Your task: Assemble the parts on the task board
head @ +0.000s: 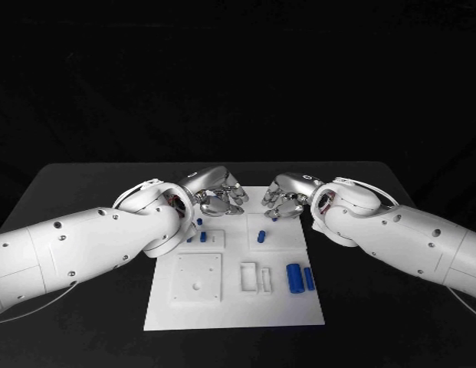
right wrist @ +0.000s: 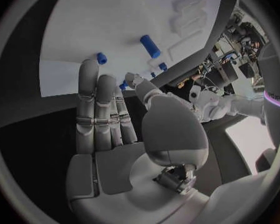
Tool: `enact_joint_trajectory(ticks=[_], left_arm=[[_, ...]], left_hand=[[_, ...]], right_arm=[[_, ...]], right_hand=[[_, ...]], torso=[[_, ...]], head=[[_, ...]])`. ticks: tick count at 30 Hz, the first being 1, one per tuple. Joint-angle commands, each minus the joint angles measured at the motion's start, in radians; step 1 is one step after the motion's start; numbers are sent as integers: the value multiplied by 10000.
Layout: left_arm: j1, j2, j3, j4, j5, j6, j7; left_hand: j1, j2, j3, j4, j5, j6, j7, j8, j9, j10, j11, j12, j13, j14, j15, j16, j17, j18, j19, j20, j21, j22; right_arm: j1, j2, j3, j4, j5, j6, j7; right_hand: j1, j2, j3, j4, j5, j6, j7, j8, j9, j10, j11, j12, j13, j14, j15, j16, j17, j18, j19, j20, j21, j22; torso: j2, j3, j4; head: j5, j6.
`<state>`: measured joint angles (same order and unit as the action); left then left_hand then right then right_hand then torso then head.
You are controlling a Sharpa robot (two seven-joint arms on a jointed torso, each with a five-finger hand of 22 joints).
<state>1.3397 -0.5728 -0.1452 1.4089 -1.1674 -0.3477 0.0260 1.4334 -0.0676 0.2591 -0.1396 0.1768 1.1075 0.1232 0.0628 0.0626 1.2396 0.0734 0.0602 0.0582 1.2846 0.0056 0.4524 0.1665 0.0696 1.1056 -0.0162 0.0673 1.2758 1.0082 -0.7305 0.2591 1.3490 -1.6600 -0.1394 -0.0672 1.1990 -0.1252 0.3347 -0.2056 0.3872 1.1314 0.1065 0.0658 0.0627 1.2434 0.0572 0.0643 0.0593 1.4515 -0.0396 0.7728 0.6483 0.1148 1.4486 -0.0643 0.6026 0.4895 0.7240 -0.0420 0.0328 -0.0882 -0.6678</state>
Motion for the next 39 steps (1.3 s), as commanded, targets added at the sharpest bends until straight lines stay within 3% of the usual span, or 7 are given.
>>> enact_joint_trajectory(ticks=[1,8,18,26,27,33,39], left_arm=[[13,14,11,-12,287,-28,118],[13,-10,12,-86,360,-50,98],[14,-48,12,-166,413,-50,41],[15,-57,12,-181,421,-36,-33],[15,-56,12,-183,421,-36,-35],[15,-41,12,-201,446,-43,-38],[15,-43,13,-197,463,-62,-40]], left_hand=[[-66,13,18,-25,43,19,20,-1,9,18,38,-11,-1,37,0,-78,31,-82,-75,13,-9,8],[-128,50,10,-120,40,14,21,1,9,6,45,-7,0,120,8,-390,254,-88,-101,25,-14,-43],[-143,53,-3,-150,31,2,24,-1,8,7,48,-9,-1,117,21,-535,338,-95,-140,38,-15,-95],[-127,49,-7,-165,28,-3,26,-2,8,4,50,-8,0,132,18,-555,358,-92,-132,34,-4,-102],[-127,49,-7,-165,28,-3,26,-2,8,4,50,-8,0,132,18,-555,358,-92,-132,34,-4,-102],[-145,51,-17,-157,28,-18,29,-3,8,-13,55,-9,-1,132,23,-586,383,-96,-141,39,-12,-117],[-145,35,-19,-163,20,-37,34,-2,8,-50,67,-9,-1,112,34,-629,397,-97,-160,48,-15,-147]], right_arm=[[-25,-3,1,68,-1211,731,-454],[-105,6,-12,156,-1691,1017,-680],[-151,6,-20,157,-2140,1081,-873],[-198,48,-40,92,-2310,1129,-931],[-203,55,-42,82,-2317,1122,-934],[-238,118,-65,-12,-2350,1067,-914],[-250,148,-81,-35,-2347,1066,-890]], right_hand=[[16,-119,-35,73,-66,-17,-19,-36,4,-74,14,-55,2,47,28,78,-17,167,-15,41,84,142],[147,-186,-164,244,-95,-54,-2,-36,3,-104,28,-56,2,-12,60,350,-162,224,-106,83,157,684],[185,-281,206,221,-225,-32,4,-37,3,-100,35,-57,1,-43,76,500,-263,238,-96,99,42,1091],[316,-224,1225,1,-888,137,-8,-35,4,-31,20,-58,0,-60,69,623,-264,253,-95,88,38,1400],[200,-308,1531,-25,-934,160,-14,-34,5,-14,15,-57,1,-75,69,657,-266,257,-122,90,44,1521],[283,-177,1973,2,-1563,310,-45,-34,6,131,-31,-56,2,-88,38,728,-263,231,-120,64,84,1775],[198,-115,2100,157,-1670,561,-121,-23,13,350,-113,-53,6,-91,-19,758,-267,182,-141,14,83,1942]], torso=[[-2,-3,2],[1,9,-4],[2,14,-9],[4,18,-8],[3,17,-8],[4,15,0],[5,12,-6]], head=[[21,-5],[48,-23],[45,-21],[55,-31],[60,-29],[82,-37],[103,-50]])
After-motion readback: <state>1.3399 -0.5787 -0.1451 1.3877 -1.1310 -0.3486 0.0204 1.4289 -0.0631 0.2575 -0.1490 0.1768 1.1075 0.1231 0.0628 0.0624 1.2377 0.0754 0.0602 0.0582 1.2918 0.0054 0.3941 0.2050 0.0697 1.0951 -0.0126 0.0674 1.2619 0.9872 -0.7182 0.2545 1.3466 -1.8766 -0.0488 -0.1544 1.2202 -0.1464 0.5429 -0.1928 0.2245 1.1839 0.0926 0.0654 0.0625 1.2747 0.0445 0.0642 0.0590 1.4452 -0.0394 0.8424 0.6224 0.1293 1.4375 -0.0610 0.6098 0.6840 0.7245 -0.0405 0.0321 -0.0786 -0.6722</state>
